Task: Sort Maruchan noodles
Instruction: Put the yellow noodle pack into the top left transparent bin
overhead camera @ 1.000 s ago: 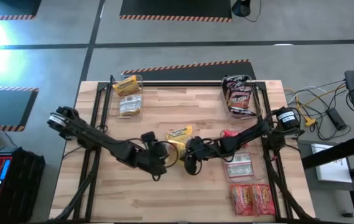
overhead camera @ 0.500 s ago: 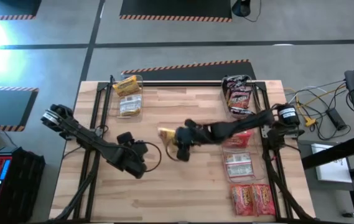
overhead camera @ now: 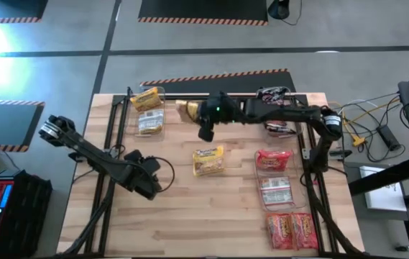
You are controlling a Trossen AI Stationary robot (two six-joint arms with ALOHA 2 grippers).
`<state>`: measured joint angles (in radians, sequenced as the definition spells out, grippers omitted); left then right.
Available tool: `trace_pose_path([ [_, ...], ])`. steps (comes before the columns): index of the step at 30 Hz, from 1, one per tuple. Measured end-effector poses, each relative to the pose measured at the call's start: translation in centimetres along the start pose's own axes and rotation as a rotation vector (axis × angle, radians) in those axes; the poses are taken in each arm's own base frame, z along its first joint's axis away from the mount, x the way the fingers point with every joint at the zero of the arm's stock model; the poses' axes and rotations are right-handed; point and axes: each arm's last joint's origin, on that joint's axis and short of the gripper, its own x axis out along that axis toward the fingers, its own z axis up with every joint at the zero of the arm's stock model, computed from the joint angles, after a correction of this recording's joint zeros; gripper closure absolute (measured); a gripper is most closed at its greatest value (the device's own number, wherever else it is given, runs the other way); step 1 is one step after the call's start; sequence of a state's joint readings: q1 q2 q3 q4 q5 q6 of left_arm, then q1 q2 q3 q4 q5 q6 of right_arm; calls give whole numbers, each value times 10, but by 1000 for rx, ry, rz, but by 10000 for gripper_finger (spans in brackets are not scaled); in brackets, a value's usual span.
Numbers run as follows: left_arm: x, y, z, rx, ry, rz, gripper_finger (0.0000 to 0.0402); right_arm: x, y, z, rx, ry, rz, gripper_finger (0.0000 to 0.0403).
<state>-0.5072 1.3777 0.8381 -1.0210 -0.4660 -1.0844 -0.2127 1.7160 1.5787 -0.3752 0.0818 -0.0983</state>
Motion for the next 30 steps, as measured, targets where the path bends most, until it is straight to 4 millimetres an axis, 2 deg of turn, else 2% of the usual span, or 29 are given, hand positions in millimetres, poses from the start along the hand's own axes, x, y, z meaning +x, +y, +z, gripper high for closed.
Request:
trace_pose_path([
  [5,-13,11,4,-47,-102,-19,198,13,-25,-5,2,-13,-17,276],
  [9,-22,21,7,-113,-198,-14,198,27,-35,-6,-68,-9,-39,276],
  [17,-34,42,10,-216,-367,63,198,53,-62,14,-108,-39,12,275],
  [26,-38,51,10,-283,-436,100,198,90,-81,28,-153,55,66,275],
  [30,-31,54,9,-360,-615,171,198,92,-84,27,-181,132,139,275],
])
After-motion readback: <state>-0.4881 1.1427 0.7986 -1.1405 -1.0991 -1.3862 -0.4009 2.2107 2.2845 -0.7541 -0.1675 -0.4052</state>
